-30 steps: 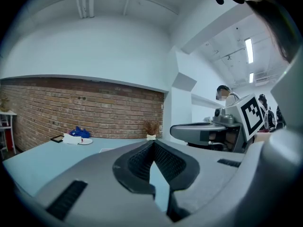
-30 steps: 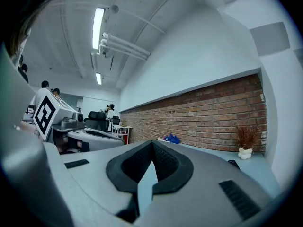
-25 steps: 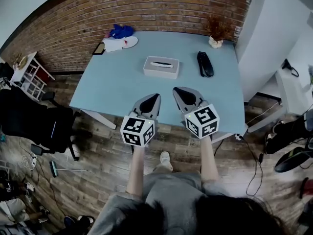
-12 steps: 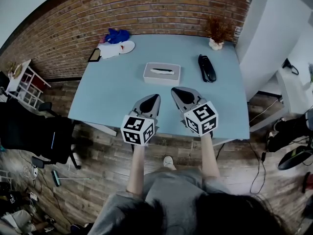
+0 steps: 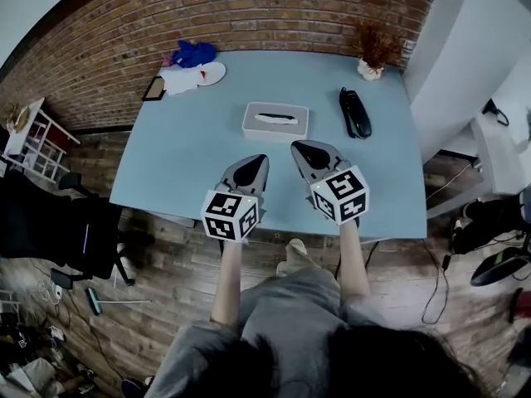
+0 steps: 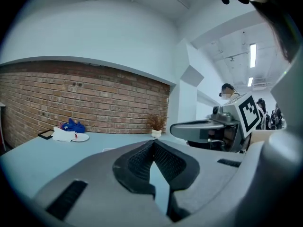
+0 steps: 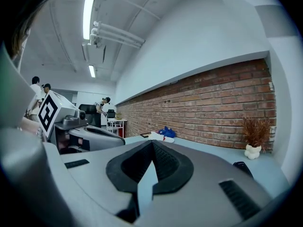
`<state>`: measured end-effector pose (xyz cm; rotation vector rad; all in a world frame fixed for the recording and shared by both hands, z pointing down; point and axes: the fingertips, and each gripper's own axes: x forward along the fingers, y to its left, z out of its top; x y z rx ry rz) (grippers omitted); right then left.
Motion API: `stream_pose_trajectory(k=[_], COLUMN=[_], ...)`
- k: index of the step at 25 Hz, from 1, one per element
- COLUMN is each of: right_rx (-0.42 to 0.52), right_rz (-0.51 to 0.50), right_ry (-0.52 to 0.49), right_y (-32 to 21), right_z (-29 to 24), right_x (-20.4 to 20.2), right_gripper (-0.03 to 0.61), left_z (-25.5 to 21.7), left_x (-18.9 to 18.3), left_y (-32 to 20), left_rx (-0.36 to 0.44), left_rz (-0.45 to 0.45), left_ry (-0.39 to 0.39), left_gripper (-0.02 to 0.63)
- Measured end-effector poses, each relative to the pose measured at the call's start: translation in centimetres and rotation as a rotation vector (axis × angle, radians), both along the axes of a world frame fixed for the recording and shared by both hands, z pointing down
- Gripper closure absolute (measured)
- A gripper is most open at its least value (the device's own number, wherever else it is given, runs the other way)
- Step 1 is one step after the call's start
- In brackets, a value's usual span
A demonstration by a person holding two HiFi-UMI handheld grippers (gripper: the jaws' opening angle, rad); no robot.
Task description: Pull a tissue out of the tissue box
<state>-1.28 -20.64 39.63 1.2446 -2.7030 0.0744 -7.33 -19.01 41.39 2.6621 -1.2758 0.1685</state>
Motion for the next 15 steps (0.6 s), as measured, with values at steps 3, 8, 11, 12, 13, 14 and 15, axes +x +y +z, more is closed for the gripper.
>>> stream_pose_trajectory(k=[3,8,11,12,13,14,15], right_rx=[-0.017,-0.056,-0.08,-0.089,-0.098,-0.108,-0.117], right_rz=[0.001,-0.025,-0.033,-0.033,-0.034,-0.037,-0.042], right_ry=[0.0,0.029,0.05,0.053,0.057,0.065,0.078], right_y=[-1.9,-5.0,-6.7,-7.2,-7.8,-8.5,-9.1], right_z=[0.5,1.8,2.8,3.1,3.4,3.7,4.1], right_x=[0.1,-0.2,-0.1,0.0,0.2,0.3,0.4], right_gripper=[0.58,0.58,0.58,0.58,0.58,0.58,0.58], left_z=[0.3,1.2,1.7,1.9,2.1,2.4,2.7], left_x=[0.1,0.0,0.1,0.2,0.4,0.5,0.6], left_y=[-1.6,-4.7,-6.5,-7.1,-7.6,-8.2,-8.7], left_rx=[-0.012,-0.036,-0.05,-0.055,-0.062,-0.07,-0.078], left_rz=[-0.003,-0.018,-0.027,-0.028,-0.029,-0.03,-0.032], left_ry=[0.004,0.009,0.015,0.015,0.015,0.014,0.012], left_gripper=[0.611,0.611,0.611,0.611,0.611,0.611,0.611])
